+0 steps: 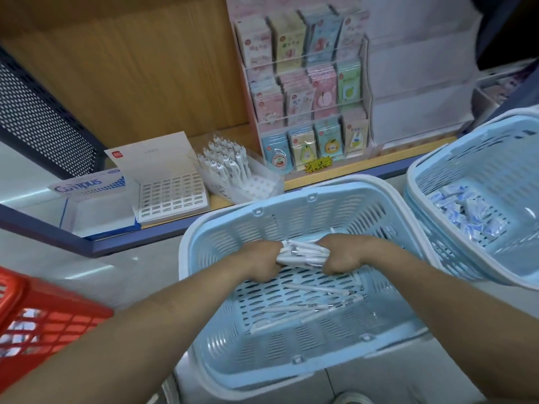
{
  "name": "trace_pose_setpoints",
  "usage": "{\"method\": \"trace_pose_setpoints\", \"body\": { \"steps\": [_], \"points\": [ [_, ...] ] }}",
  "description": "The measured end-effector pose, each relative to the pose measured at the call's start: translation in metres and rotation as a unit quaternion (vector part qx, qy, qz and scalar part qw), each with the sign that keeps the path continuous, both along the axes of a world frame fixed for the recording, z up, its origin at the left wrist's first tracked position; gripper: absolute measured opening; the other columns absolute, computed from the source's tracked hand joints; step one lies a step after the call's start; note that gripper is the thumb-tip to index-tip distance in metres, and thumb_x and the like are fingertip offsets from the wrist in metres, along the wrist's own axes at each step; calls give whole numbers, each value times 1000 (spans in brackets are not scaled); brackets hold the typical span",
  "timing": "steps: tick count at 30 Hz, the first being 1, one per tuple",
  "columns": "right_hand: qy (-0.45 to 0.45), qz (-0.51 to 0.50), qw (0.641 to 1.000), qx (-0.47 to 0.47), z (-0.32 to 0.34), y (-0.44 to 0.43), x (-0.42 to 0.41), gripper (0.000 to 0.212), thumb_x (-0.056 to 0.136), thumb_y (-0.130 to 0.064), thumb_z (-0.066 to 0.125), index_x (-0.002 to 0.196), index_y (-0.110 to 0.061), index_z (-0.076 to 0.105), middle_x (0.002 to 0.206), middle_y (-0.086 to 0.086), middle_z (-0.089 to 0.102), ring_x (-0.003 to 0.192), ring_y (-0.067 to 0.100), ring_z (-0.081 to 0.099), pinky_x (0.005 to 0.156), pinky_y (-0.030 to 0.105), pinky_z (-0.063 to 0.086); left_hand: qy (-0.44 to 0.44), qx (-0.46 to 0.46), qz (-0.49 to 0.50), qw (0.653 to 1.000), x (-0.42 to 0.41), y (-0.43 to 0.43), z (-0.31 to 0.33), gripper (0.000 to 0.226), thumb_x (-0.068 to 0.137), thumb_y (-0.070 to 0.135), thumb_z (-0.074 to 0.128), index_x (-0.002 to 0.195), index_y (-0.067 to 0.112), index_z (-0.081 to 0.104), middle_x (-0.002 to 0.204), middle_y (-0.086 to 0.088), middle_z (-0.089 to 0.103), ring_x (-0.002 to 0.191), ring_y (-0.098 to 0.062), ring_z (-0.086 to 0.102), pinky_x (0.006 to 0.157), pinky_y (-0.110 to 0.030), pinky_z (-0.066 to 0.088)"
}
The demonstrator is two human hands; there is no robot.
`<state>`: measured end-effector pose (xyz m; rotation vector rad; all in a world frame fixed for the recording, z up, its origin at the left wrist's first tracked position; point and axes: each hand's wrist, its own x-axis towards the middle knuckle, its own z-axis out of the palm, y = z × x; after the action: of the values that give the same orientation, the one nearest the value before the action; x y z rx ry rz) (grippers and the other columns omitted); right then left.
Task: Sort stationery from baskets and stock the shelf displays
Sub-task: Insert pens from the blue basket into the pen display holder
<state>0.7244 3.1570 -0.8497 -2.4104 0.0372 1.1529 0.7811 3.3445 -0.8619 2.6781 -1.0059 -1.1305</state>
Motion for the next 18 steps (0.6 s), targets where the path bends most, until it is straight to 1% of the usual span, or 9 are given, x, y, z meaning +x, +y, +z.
{"method": "trace_pose_setpoints", "body": {
  "steps": [2,4,7,9,12,13,14,16,18],
  "points": [
    [-17,-27,999,42,18,-5,-3,10,84,-15,64,88,-21,56,72,-2,57,57,13,50,52,22,39,57,-38,19,997,3,2,19,9,95,15,48,101,14,55,97,-2,60,86,-19,55,70,-29,42],
    [-30,-60,994,83,34,-13,-8,16,82,-20,70,79,-23,55,69,-1,57,58,15,51,57,26,41,96,-56,32,993,4,5,37,7,96,15,50,100,16,55,89,-2,58,77,-18,51,65,-28,38],
    [-42,-130,973,188,54,-23,-17,24,81,-21,78,71,-18,56,63,2,55,57,17,51,58,29,44,100,-59,37,993,4,12,58,7,94,23,60,97,18,57,80,3,58,67,-14,52,58,-23,40],
    [-38,-198,934,297,61,-25,-22,21,83,-12,75,72,-14,58,61,2,52,53,14,48,54,24,45,78,-69,18,994,5,13,72,13,93,27,62,95,15,58,74,6,55,61,-8,49,49,-18,37],
    [-67,-310,859,403,67,-26,-24,12,80,-10,72,79,-7,60,61,6,48,46,13,43,53,25,46,45,-88,-3,995,12,13,94,18,94,29,61,97,12,57,85,0,58,78,-18,56,64,-29,40],
    [-77,-342,832,429,69,-25,-23,13,78,-15,70,82,-7,60,62,6,48,44,13,42,53,27,46,39,-99,3,994,16,13,102,18,94,29,60,98,11,57,86,-1,59,79,-20,57,66,-32,41],
    [-85,-363,812,450,71,-23,-22,17,77,-19,69,86,-7,61,65,7,51,43,12,41,52,27,45,44,-117,23,992,18,14,108,17,94,28,60,98,12,57,82,0,59,73,-18,57,63,-31,42],
    [-97,-365,805,457,73,-17,-21,27,76,-24,69,96,-6,64,78,11,62,45,13,44,49,25,45,70,-152,75,983,21,13,116,13,94,26,61,96,14,57,70,4,54,56,-11,49,53,-26,41],
    [-101,-335,824,447,73,-7,-20,32,75,-24,72,103,-9,68,90,14,70,52,17,48,51,25,47,61,-154,87,982,19,9,117,8,94,23,60,92,16,56,66,7,51,49,-3,45,48,-20,41]
  ]
}}
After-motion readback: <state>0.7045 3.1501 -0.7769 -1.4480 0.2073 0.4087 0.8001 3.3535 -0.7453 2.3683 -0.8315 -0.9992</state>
